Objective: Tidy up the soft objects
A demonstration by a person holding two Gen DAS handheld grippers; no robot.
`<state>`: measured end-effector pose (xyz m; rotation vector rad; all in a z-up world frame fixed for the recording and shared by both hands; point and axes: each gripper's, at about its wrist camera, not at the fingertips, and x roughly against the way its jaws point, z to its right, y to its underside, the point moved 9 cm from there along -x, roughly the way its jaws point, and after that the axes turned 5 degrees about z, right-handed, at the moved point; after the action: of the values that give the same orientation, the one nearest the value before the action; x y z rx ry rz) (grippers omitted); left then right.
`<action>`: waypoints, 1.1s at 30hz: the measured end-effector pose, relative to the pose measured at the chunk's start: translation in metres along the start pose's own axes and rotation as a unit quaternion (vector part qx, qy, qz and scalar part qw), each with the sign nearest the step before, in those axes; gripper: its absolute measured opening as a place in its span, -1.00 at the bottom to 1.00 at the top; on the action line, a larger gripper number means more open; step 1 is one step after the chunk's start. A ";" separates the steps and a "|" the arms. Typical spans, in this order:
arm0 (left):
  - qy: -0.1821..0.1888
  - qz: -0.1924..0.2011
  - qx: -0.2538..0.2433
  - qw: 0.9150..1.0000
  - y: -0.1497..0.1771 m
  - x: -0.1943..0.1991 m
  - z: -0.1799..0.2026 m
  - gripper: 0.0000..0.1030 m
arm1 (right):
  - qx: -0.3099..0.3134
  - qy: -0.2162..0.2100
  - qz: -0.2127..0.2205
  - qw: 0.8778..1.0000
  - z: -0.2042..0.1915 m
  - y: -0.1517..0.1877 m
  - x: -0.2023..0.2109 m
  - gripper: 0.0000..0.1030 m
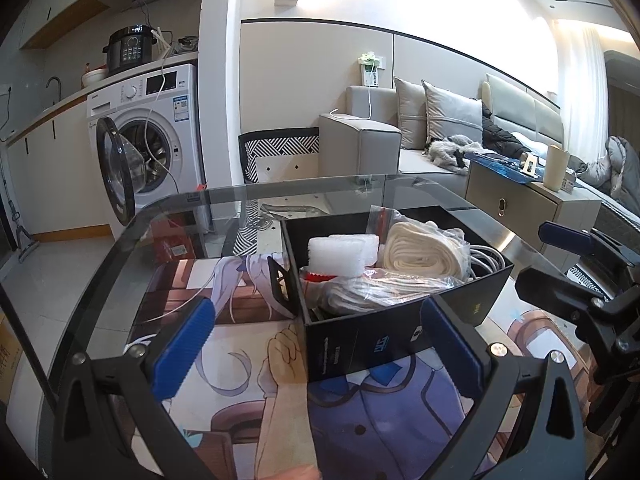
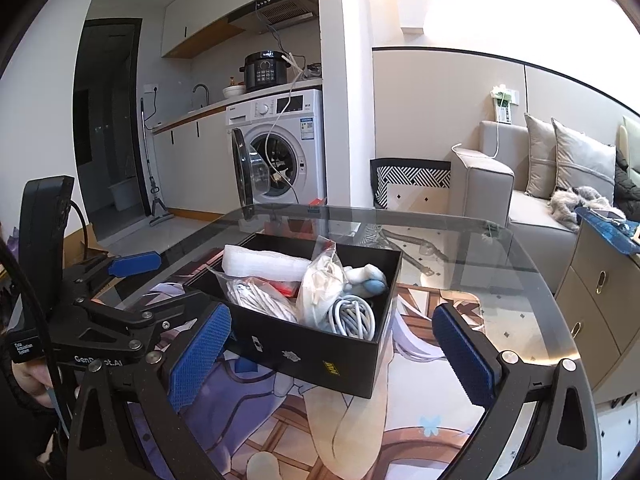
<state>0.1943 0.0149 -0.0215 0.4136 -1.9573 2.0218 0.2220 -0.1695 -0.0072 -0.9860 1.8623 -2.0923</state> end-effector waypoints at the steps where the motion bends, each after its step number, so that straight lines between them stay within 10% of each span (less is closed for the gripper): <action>1: 0.000 0.001 -0.001 1.000 0.001 0.000 0.001 1.00 | 0.000 0.001 0.001 1.000 -0.001 0.000 0.000 0.99; 33: -0.007 -0.002 0.010 1.000 0.003 -0.001 -0.003 1.00 | 0.023 0.016 0.022 0.999 -0.009 0.004 0.002 0.99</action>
<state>0.1939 0.0173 -0.0248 0.4368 -1.9450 2.0425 0.2141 -0.1640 -0.0102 -0.8991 1.8246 -2.1268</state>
